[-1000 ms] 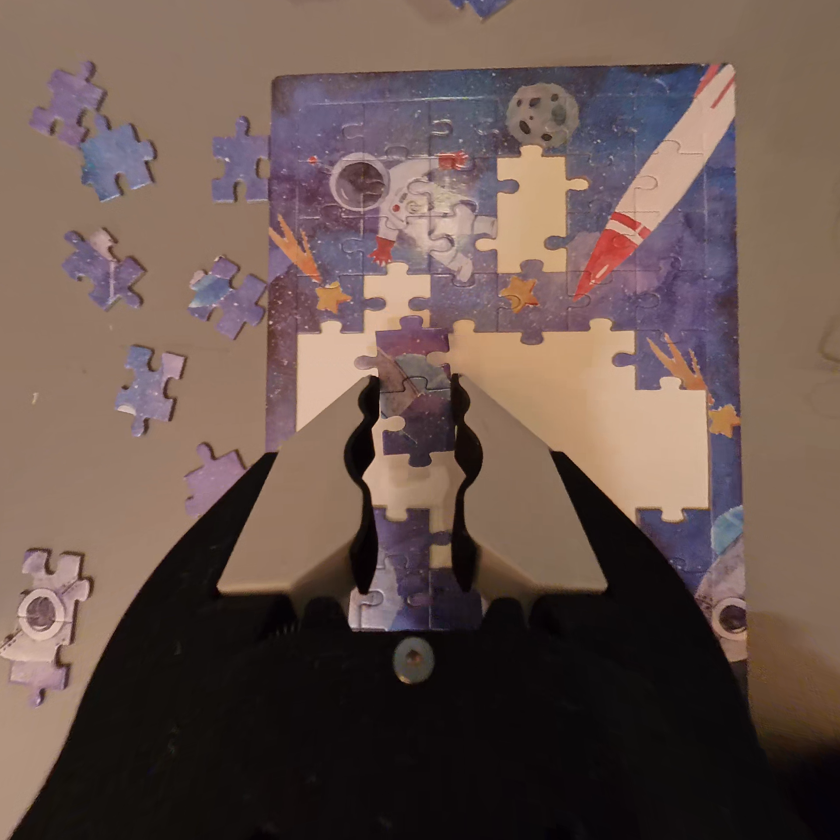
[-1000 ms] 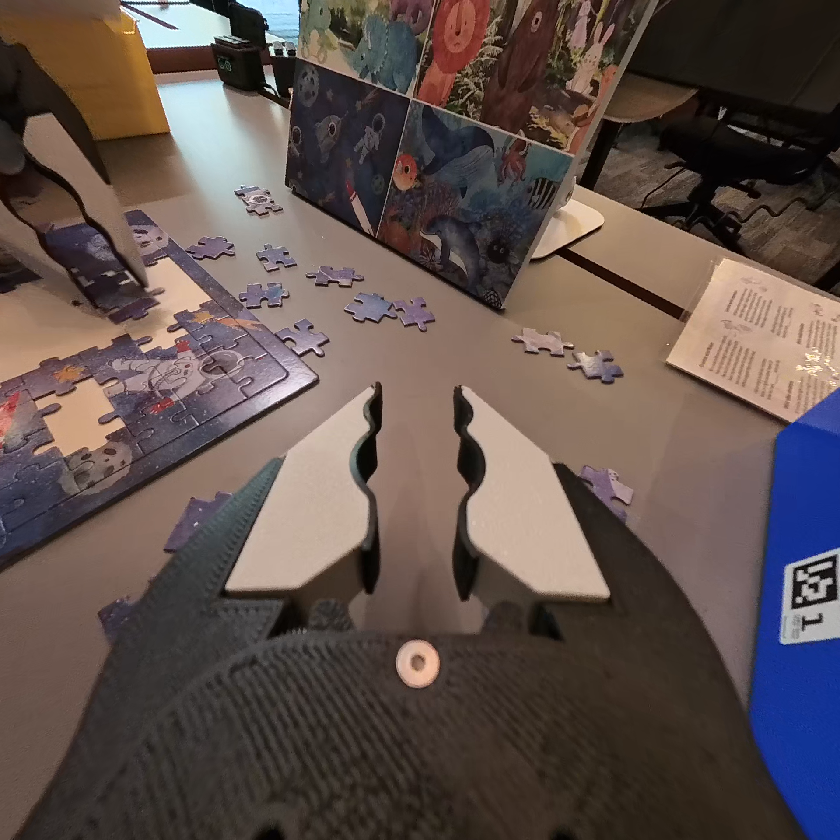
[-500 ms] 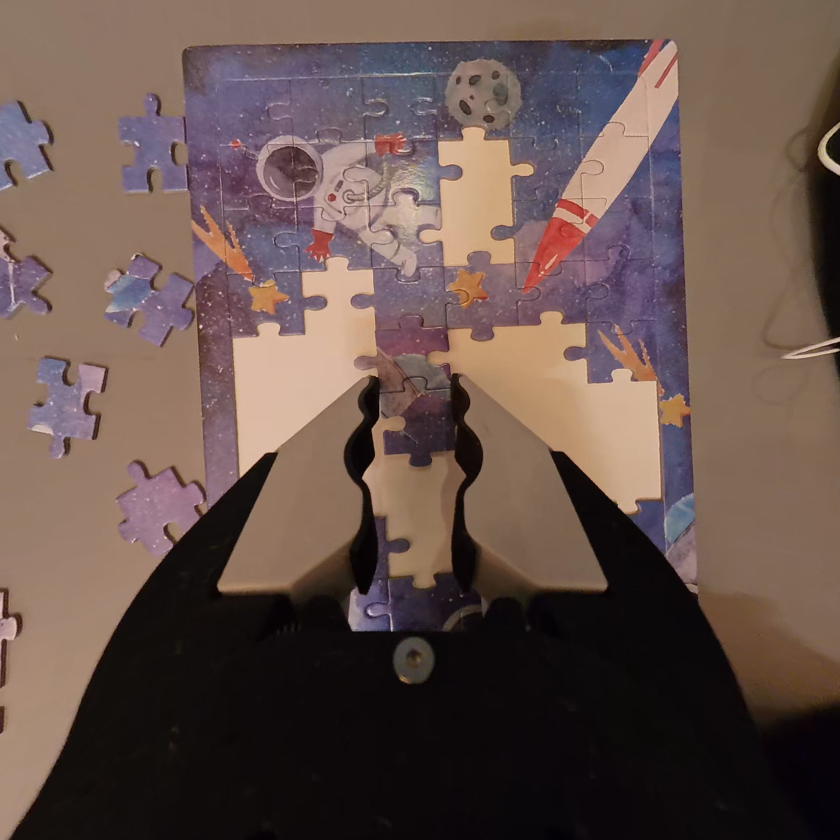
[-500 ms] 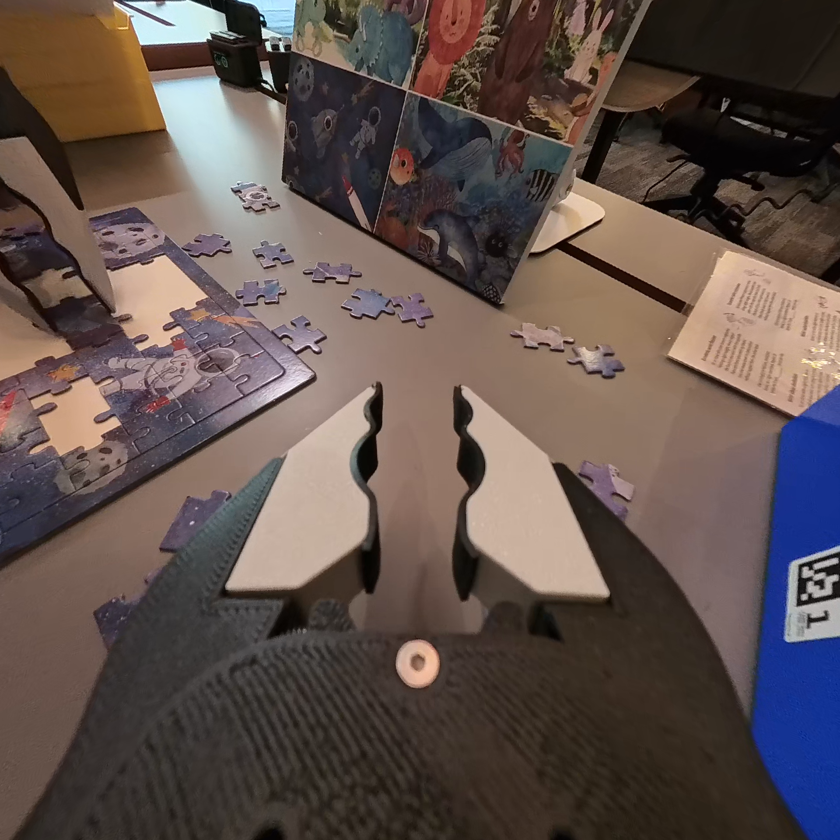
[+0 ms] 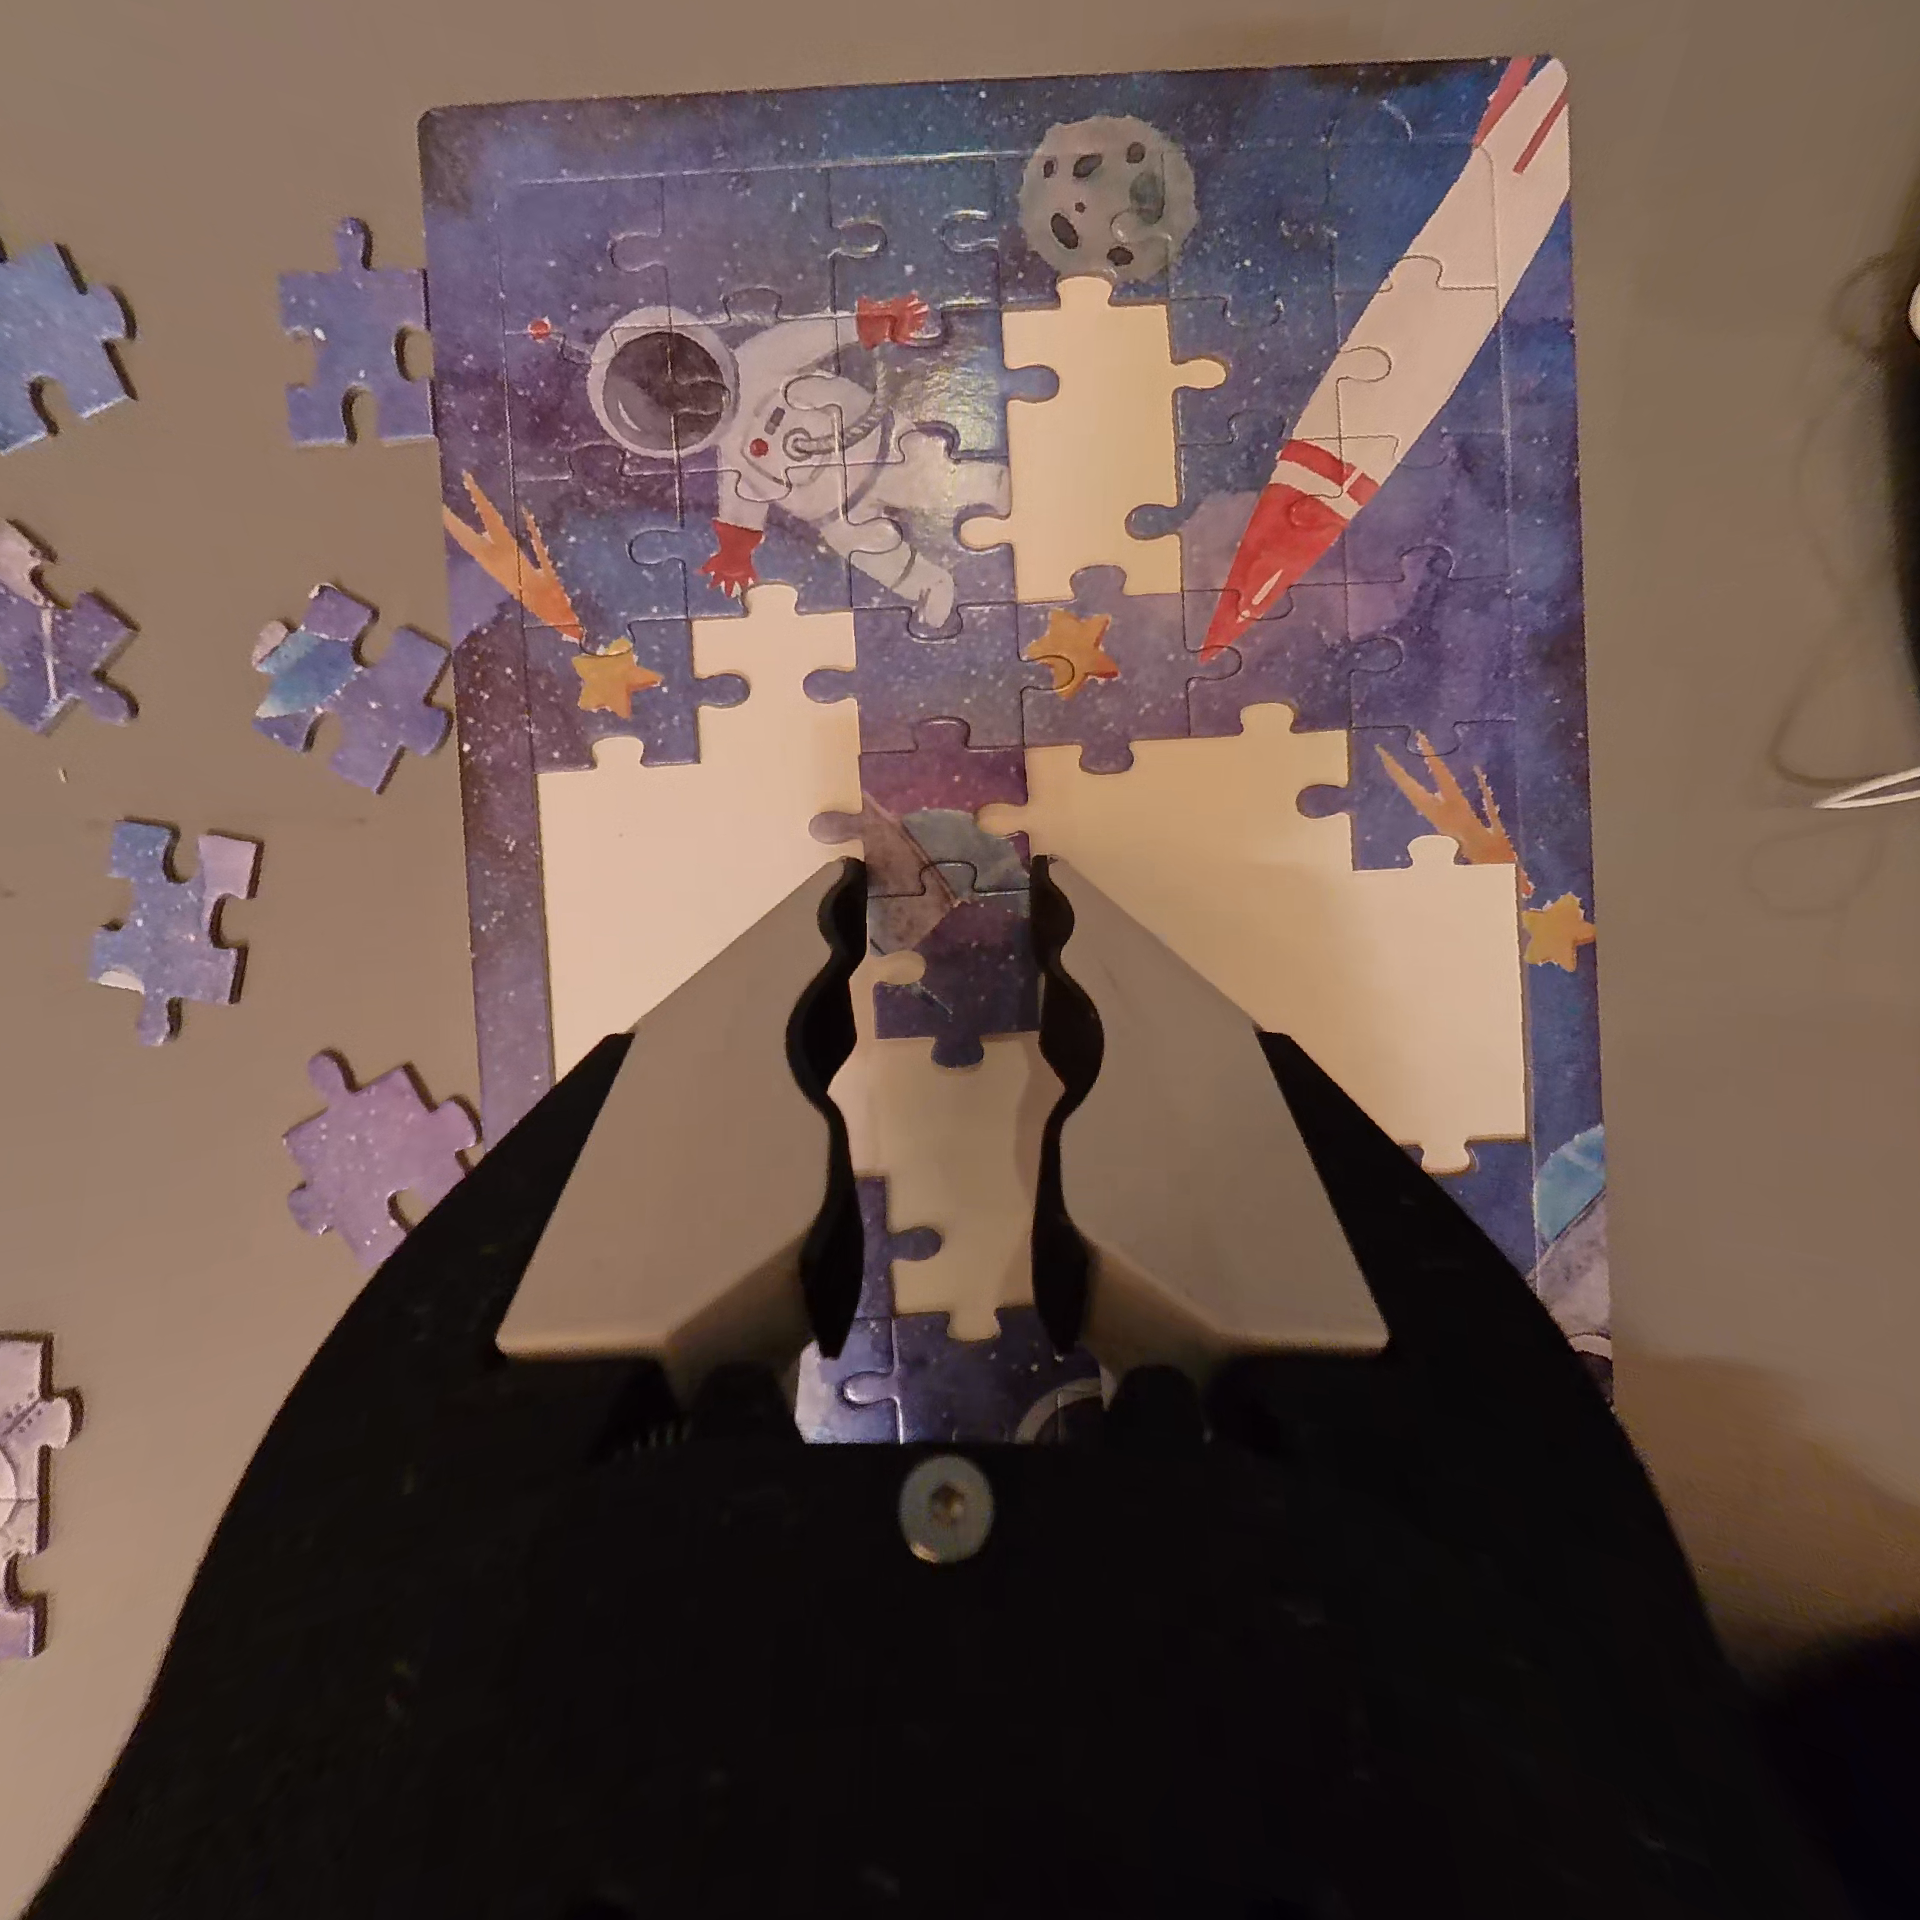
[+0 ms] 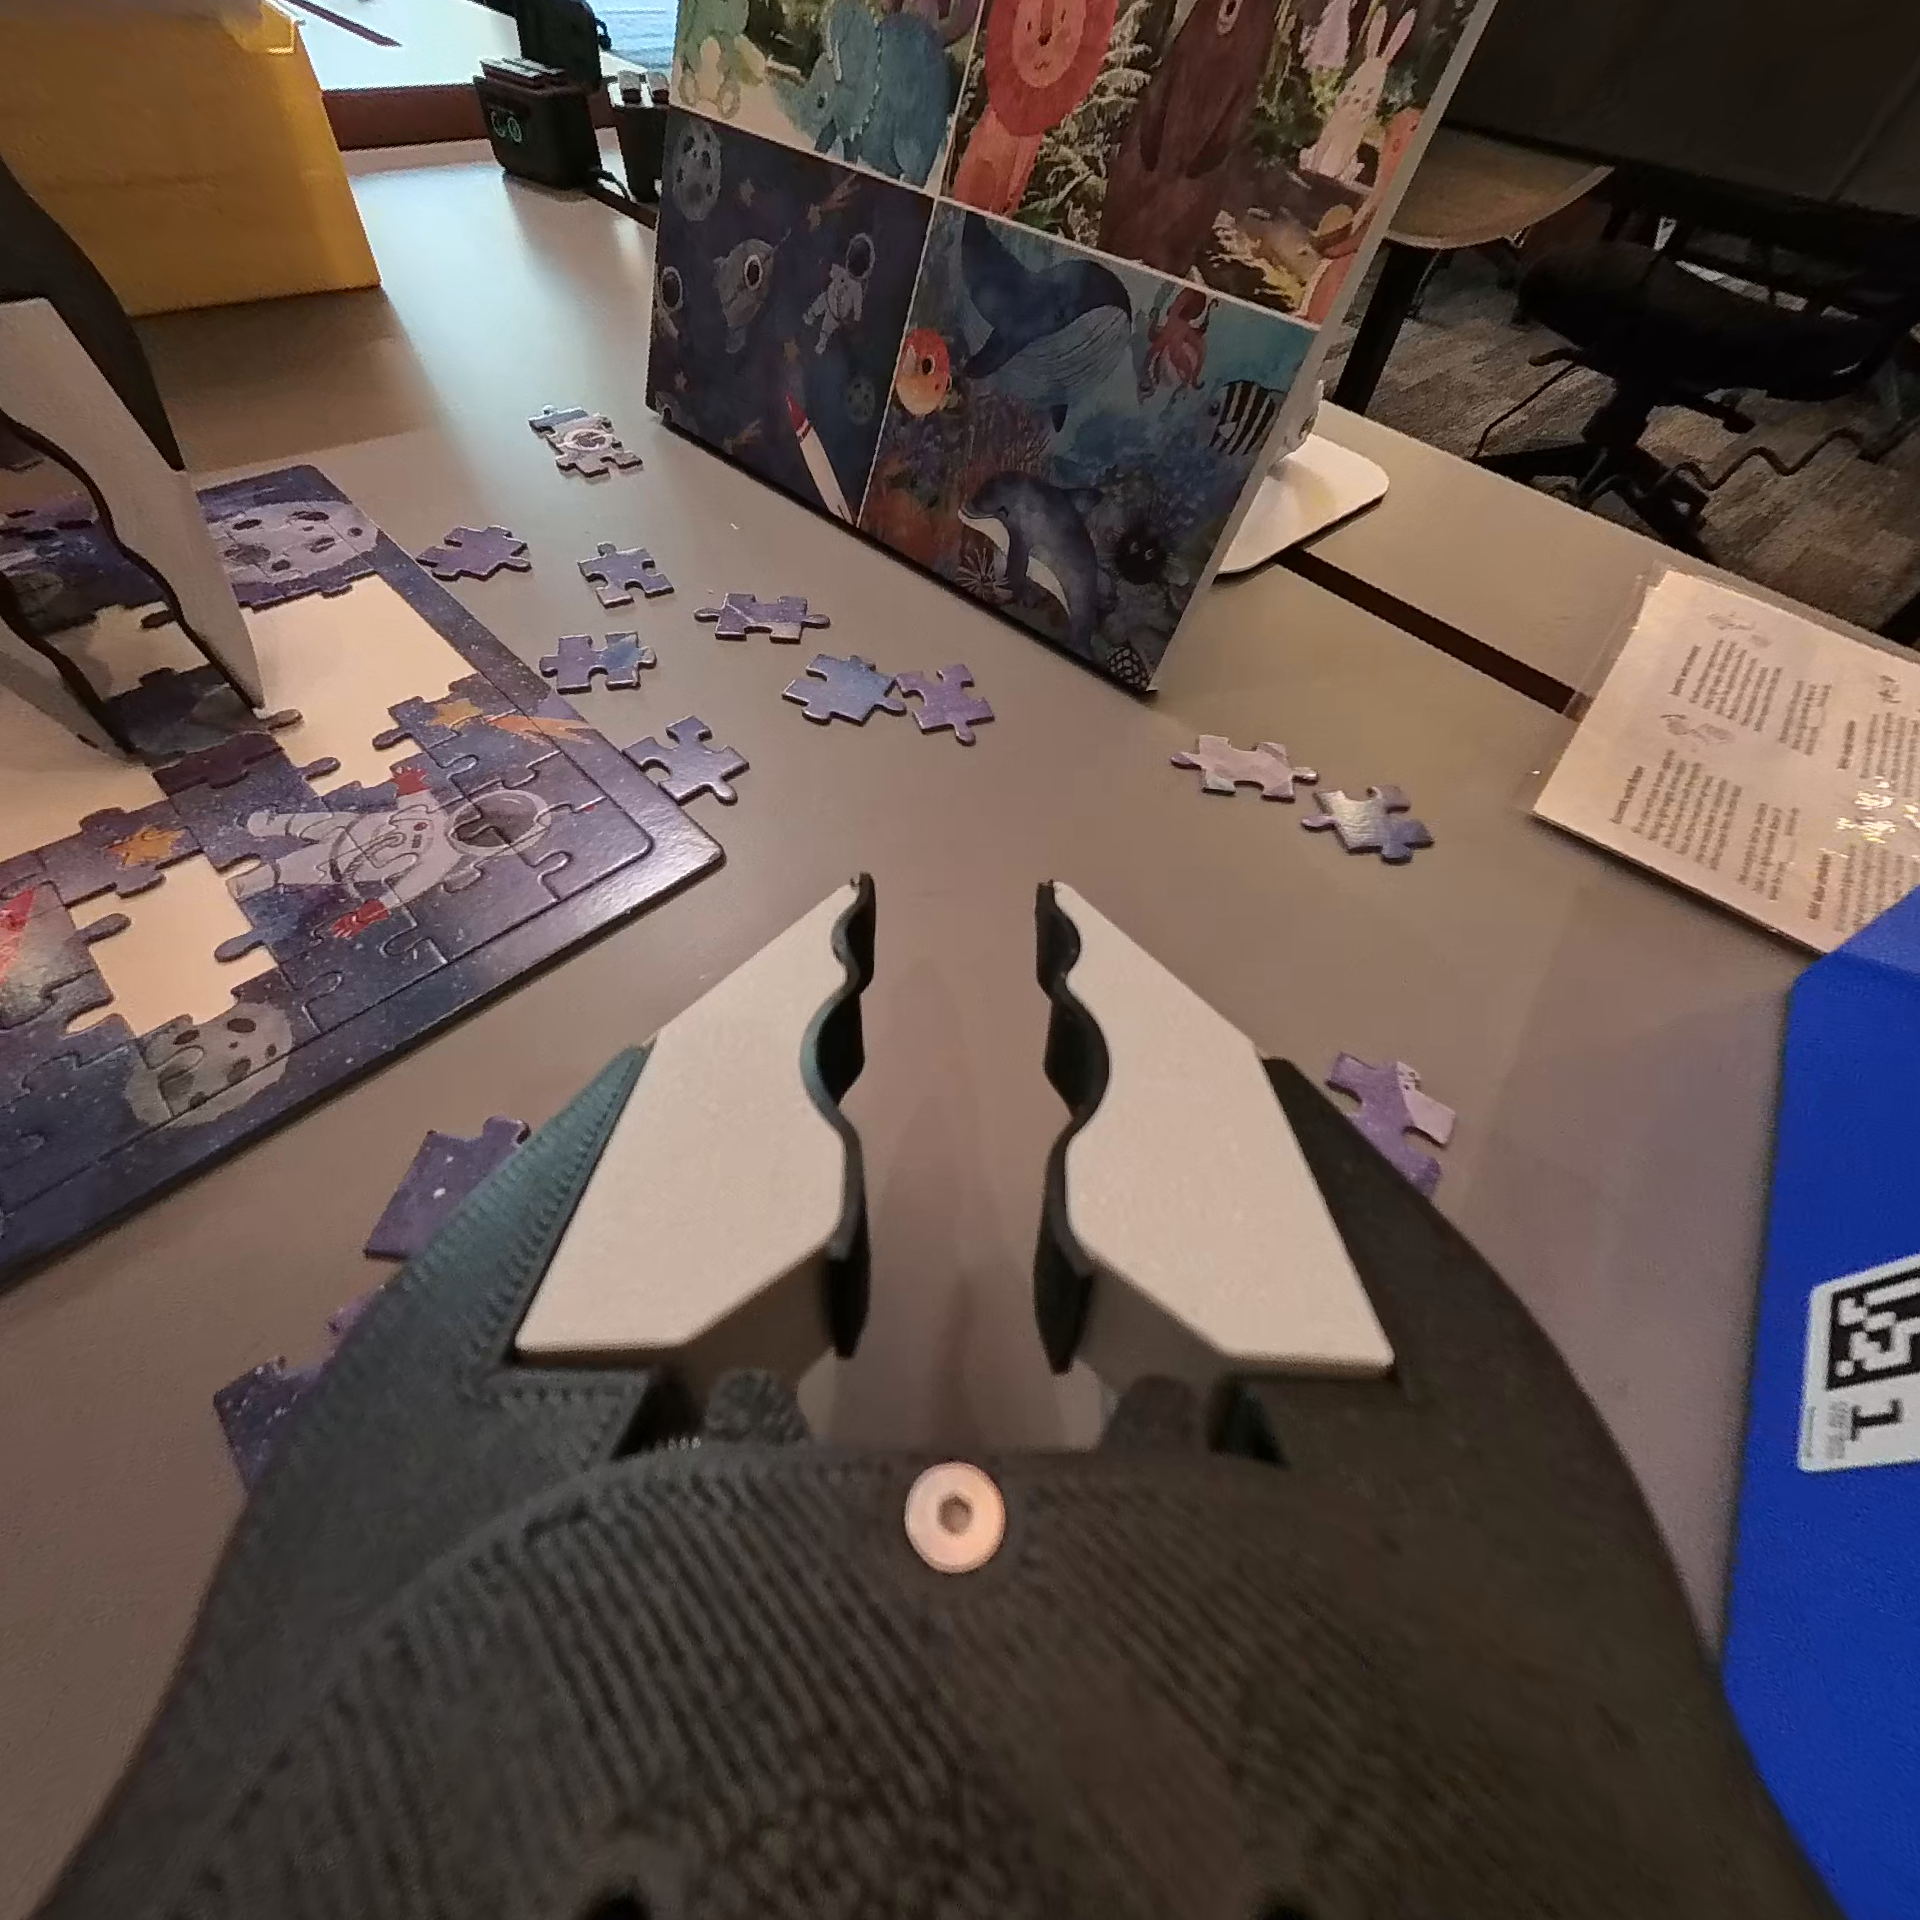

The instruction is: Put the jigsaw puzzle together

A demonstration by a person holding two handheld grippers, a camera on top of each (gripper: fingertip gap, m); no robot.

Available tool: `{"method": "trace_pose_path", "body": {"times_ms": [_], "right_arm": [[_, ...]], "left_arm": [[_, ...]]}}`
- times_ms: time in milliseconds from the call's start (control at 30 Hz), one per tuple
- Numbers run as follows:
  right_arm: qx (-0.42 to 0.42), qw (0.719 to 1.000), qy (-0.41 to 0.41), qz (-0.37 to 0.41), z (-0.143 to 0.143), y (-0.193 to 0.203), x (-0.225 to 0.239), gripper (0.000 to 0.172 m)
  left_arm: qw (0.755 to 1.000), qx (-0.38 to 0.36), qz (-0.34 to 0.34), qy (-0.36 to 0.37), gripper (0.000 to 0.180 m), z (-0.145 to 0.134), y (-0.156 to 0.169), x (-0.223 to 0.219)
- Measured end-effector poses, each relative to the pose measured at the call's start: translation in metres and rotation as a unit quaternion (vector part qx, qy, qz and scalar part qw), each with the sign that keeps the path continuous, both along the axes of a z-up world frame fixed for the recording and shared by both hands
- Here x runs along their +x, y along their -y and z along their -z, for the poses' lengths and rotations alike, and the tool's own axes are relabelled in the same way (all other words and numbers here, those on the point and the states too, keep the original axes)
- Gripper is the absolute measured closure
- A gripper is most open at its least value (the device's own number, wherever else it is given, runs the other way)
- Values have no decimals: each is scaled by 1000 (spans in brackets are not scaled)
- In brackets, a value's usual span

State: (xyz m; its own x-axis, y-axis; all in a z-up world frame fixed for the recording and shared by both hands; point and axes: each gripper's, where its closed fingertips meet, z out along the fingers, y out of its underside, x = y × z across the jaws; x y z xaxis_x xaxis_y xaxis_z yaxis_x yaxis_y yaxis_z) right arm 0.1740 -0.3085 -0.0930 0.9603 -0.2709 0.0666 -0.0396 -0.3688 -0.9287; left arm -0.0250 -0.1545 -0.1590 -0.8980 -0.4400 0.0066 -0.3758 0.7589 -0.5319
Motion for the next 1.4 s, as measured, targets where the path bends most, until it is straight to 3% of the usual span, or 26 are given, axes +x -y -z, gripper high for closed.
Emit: {"method": "trace_pose_path", "body": {"times_ms": [1400], "right_arm": [[-3, 1000, 2, -2, 1, 0, -1, 142]], "left_arm": [[1000, -28, -2, 1, 149, -6, 0, 0]]}}
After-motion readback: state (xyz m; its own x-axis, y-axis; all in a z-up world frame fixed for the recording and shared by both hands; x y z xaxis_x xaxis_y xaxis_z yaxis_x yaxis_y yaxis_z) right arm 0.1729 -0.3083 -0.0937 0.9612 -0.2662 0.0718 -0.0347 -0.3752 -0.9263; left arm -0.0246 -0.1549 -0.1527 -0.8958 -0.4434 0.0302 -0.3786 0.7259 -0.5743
